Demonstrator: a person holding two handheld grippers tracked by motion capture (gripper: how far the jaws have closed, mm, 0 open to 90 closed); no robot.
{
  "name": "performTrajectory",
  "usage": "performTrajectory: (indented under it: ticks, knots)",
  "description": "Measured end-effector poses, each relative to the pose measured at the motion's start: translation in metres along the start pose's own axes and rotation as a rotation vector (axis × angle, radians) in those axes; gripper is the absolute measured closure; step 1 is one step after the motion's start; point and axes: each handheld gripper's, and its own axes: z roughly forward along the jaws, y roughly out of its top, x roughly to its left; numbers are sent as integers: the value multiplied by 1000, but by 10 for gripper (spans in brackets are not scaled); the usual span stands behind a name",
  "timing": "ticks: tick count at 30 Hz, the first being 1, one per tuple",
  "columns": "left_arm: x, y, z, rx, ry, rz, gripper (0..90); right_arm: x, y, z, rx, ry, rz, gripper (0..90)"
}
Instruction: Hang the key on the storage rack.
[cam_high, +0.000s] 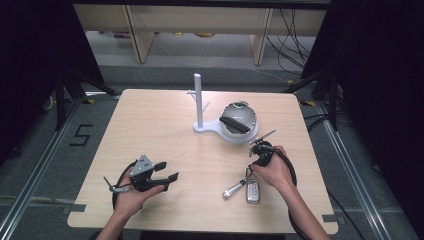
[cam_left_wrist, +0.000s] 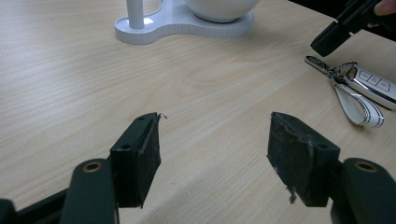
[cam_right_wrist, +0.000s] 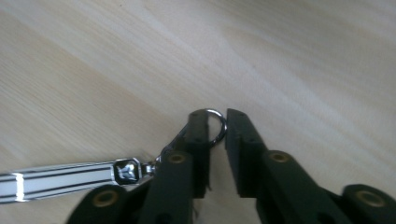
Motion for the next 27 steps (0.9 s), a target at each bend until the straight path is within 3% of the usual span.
performTrajectory:
  ticks: [2,5,7,9,10,11,13,14,15,16,17,19,20,21,23,24,25,26,27]
  knots:
    - [-1,0,0,0,-3,1,337,-4,0,-1,-1,12,62,769]
    - [-1,0,1,-3,-5,-3,337,-11,1,-1,38,35,109,749]
    - [-1,0,0,-2,-3,1,337,-7,3,-3,60,52,219,748]
    - [-1,1,0,-2,-2,3,337,-8,6,-2,63,42,243,742]
    - [-1,1,0,-2,-3,3,337,-9,6,-1,53,47,229,741]
    - [-1,1,0,-2,-3,3,337,-7,7,-1,65,41,251,738]
    - [-1,1,0,0,-3,4,337,-8,8,1,59,34,227,733]
    - [-1,0,0,-1,-2,3,337,-5,8,2,76,25,267,729]
    - [-1,0,0,-1,-2,3,337,-6,8,5,47,31,235,727]
    - [-1,0,0,0,-2,3,337,-4,7,6,48,29,252,728]
    - [-1,0,0,-1,-2,2,337,-3,8,5,84,20,264,728]
    - [0,0,0,-1,-2,2,337,-3,7,7,79,13,253,728]
    - [-1,0,0,-1,-2,2,337,1,8,7,92,22,296,728]
    - [-1,0,0,0,-1,3,337,2,8,8,97,11,300,728]
    - [-1,0,0,0,-1,4,337,0,7,11,79,7,262,732]
    - [-1,0,0,0,-1,5,337,4,9,9,125,8,310,733]
    - [-1,0,0,4,0,5,336,3,8,10,96,-3,288,733]
    - [-1,0,0,1,-2,4,337,2,9,10,107,-10,253,734]
    - [-1,0,1,-3,-9,4,337,2,9,11,97,-15,249,743]
